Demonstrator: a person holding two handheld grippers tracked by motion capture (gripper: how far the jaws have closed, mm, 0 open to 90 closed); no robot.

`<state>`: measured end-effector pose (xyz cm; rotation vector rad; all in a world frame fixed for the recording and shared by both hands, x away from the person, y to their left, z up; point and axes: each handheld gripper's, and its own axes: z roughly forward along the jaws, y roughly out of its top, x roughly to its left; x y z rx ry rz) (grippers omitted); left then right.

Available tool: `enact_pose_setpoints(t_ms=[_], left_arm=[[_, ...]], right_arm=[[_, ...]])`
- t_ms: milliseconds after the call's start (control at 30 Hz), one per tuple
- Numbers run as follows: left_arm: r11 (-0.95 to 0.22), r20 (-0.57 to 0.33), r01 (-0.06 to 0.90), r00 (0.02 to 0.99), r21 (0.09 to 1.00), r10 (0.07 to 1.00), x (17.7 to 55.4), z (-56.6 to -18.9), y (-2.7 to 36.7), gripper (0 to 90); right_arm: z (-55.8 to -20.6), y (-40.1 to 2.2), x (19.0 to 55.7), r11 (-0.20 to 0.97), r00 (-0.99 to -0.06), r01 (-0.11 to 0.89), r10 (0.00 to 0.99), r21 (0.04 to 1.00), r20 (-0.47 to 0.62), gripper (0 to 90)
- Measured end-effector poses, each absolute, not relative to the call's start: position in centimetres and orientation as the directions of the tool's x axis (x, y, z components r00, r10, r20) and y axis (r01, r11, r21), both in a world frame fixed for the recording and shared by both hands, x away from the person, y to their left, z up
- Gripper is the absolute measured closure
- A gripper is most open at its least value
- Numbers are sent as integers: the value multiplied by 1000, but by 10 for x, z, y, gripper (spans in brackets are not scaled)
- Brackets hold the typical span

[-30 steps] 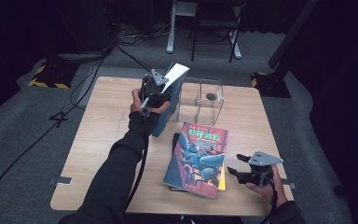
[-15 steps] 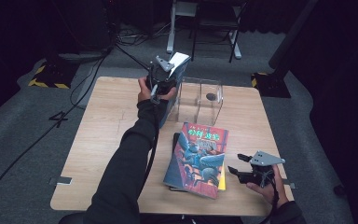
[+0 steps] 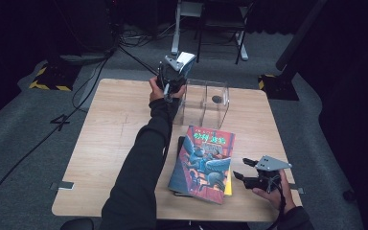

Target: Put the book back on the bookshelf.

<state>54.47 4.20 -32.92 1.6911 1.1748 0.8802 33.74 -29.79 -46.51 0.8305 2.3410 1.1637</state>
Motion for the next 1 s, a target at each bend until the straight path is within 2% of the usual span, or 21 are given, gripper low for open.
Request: enact_pose_setpoints(t_ms=[200,500,733,1000], left_arm=[[-162,66,288,315,944,947,548,-334,42,598],[-187,65,319,355,929,933,539,-335,47,587],[-168,29,341,379,925,925,537,-336,58,575],[-174,35,328,389,928,921,531,-331,64,542]], right_arm=[[-466,-297,338,480,-749,331,658,812,-84,348],[-466,-296,337,485,-750,331,656,809,-86,348],[-466,-296,336,490,-750,332,655,806,-90,348],[-467,-297,337,490,-747,335,658,805,-90,348]])
